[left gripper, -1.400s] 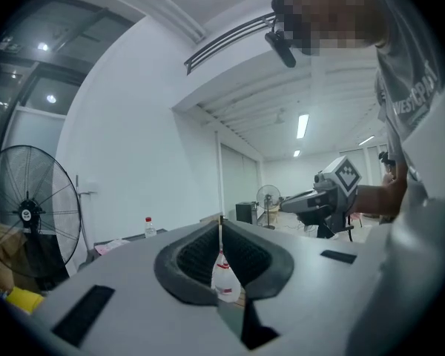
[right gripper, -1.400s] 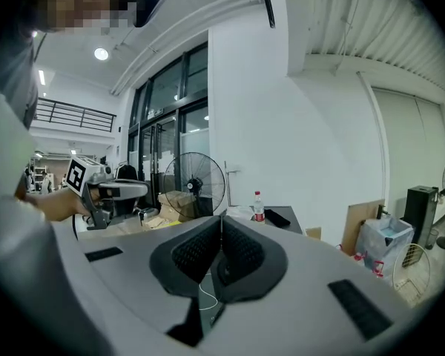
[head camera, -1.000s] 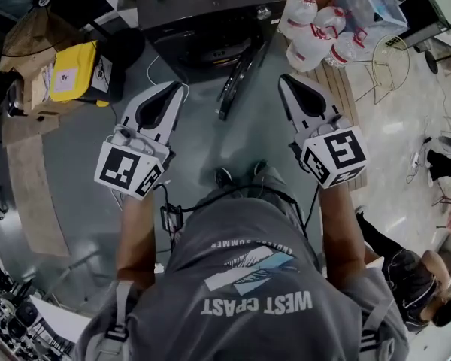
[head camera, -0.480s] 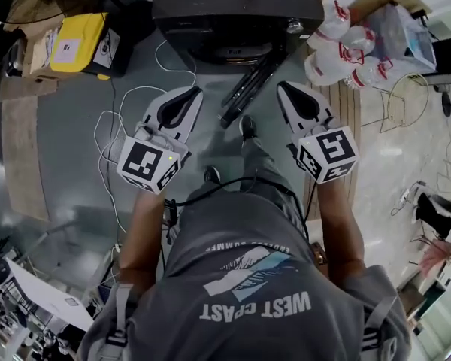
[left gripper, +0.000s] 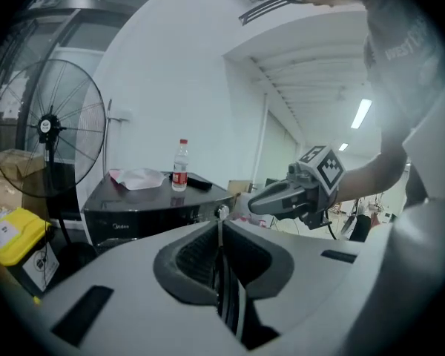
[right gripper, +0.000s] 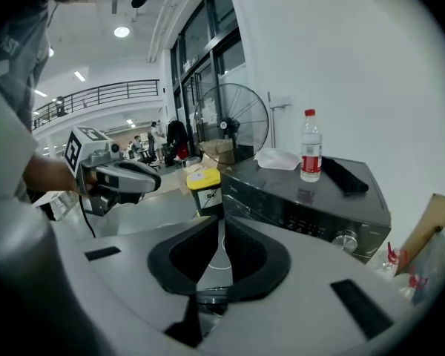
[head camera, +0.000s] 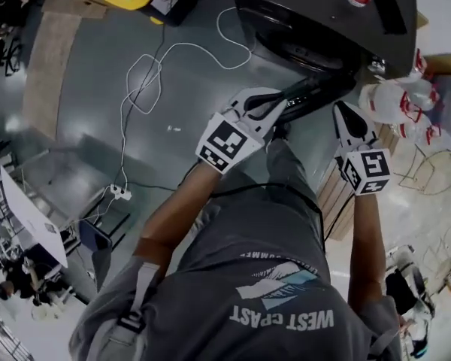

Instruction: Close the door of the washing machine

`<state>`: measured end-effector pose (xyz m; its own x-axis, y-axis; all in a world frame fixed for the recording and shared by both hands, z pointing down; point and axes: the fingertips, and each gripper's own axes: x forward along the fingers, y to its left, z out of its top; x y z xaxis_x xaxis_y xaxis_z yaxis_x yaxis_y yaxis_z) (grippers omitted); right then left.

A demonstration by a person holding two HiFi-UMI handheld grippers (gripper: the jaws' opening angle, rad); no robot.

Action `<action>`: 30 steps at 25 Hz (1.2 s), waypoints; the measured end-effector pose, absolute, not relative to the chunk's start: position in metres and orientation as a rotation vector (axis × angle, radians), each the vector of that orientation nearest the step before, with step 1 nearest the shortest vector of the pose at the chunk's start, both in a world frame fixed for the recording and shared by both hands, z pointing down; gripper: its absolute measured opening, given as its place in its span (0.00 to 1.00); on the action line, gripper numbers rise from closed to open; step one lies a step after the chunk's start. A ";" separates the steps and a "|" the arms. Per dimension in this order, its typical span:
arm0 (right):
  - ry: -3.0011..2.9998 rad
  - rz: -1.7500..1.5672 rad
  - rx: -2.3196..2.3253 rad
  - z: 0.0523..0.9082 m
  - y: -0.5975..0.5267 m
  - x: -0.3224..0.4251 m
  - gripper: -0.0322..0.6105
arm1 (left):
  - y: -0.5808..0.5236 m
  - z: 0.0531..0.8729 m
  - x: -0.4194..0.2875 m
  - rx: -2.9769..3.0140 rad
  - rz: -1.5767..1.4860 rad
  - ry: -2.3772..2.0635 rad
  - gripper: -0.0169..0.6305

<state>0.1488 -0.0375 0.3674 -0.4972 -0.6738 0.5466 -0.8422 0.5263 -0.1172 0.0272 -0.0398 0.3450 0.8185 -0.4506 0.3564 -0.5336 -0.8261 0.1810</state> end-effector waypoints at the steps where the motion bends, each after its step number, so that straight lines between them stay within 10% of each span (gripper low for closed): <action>1: -2.324 0.512 1.206 0.377 -0.040 0.148 0.13 | -0.041 0.355 0.029 2.713 0.451 -0.743 0.07; 11: -2.227 0.423 0.898 0.468 -0.045 0.131 0.22 | -0.019 0.463 0.042 2.569 0.613 -0.599 0.09; 30: -1.944 -0.078 0.241 0.609 -0.012 0.153 0.48 | 0.022 0.624 0.096 2.507 1.041 -0.553 0.43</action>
